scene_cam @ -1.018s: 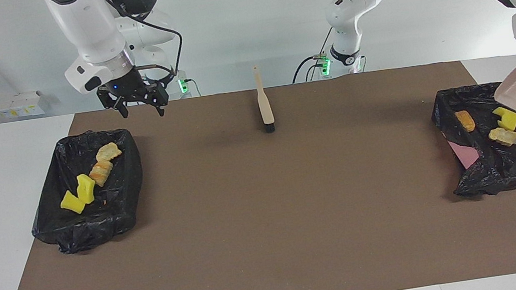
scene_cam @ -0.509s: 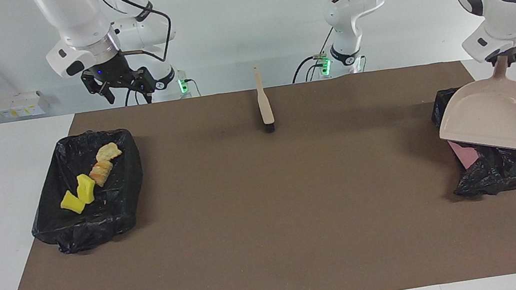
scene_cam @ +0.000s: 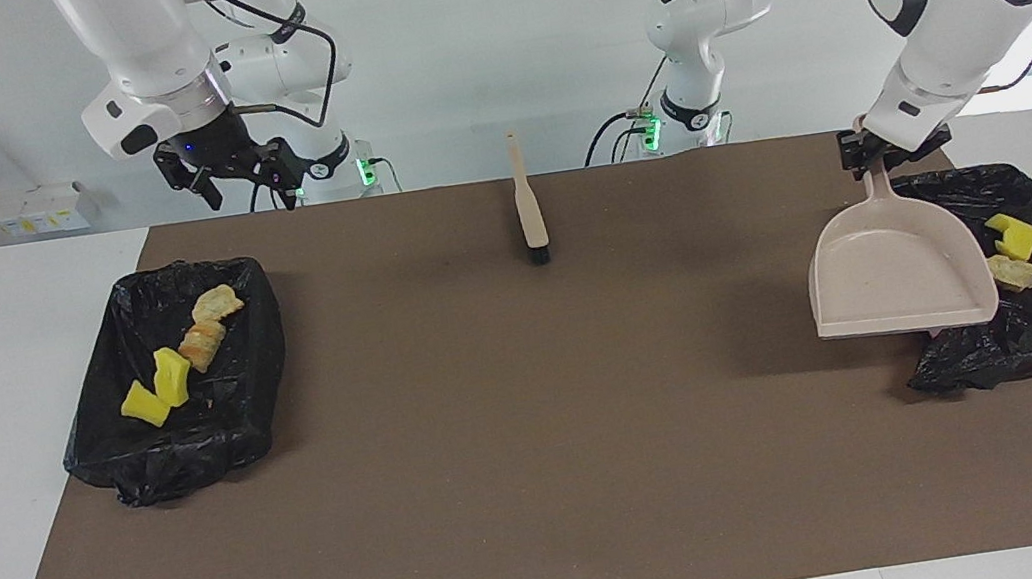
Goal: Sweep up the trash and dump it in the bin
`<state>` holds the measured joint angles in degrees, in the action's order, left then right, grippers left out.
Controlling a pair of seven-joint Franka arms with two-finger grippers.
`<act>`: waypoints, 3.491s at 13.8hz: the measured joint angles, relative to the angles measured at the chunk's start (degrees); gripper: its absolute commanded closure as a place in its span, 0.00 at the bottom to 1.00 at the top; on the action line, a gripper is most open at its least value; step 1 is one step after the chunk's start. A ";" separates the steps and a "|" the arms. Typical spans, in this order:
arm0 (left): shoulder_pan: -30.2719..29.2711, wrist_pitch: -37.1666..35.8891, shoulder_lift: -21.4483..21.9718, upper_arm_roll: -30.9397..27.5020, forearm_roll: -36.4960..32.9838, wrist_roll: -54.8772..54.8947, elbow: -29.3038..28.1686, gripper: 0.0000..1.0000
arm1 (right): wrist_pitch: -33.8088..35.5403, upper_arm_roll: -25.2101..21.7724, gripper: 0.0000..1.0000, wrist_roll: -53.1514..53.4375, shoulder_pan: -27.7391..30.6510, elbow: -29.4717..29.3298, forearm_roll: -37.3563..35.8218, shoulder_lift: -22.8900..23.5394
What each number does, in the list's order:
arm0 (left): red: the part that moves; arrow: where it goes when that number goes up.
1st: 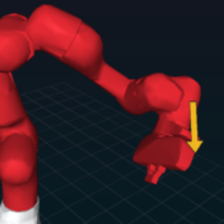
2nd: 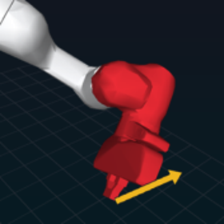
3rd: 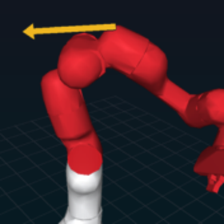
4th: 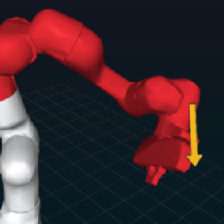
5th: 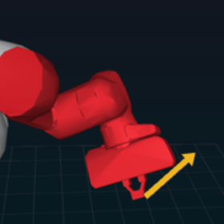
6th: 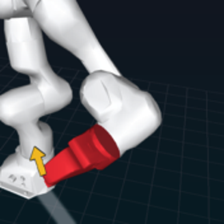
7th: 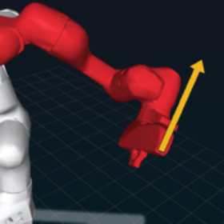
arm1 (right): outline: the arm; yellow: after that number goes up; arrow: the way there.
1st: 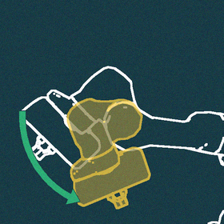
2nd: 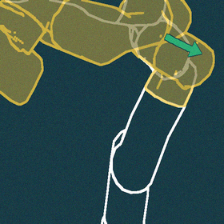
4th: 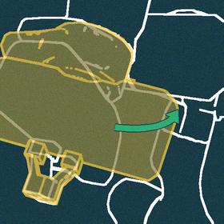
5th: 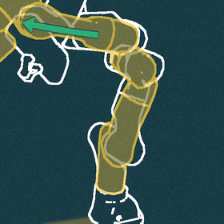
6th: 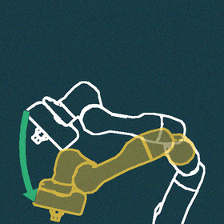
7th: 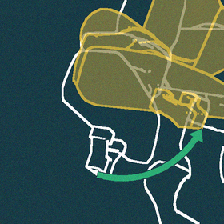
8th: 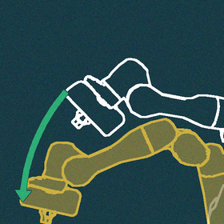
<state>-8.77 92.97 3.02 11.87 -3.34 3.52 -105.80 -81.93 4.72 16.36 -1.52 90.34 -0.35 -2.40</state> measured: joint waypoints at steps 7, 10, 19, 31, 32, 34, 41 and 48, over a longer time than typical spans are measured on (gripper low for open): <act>15.13 10.20 -1.44 0.15 4.94 -16.37 -0.99 1.00 | 0.00 0.00 0.00 -0.01 0.72 -0.11 0.00 0.00; 20.87 14.11 -3.73 0.16 5.66 -22.06 -1.05 1.00 | 0.00 0.00 0.00 -0.01 0.72 -0.13 0.00 0.00; 33.06 31.39 -17.95 0.14 7.08 -32.90 0.53 1.00 | 0.00 0.00 0.00 -0.01 0.72 -0.17 0.00 0.00; 35.14 35.03 -20.51 -1.70 7.13 -35.32 2.07 0.00 | 0.00 0.00 0.00 -0.01 0.72 -0.19 0.00 0.00; 33.84 34.94 -19.82 -1.89 7.12 -35.34 2.13 0.00 | 0.00 0.00 0.00 -0.01 0.72 -0.19 0.00 0.00; 30.94 34.78 -19.01 -2.34 6.83 -34.82 2.59 0.00 | 0.00 0.00 0.00 -0.01 0.73 -0.20 0.00 0.00; 18.75 30.40 -18.21 -2.95 6.61 -23.03 8.62 0.00 | 0.00 0.00 0.00 -0.01 0.73 -0.22 0.00 0.00; 8.33 20.58 -15.01 -3.11 6.60 -10.57 11.19 0.00 | 0.00 0.00 0.00 -0.01 0.73 -0.22 0.00 0.00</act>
<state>-0.44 113.55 -11.99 8.76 3.25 -7.05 -94.61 -81.93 4.72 16.35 -0.79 90.12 -0.35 -2.40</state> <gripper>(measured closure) 0.000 0.000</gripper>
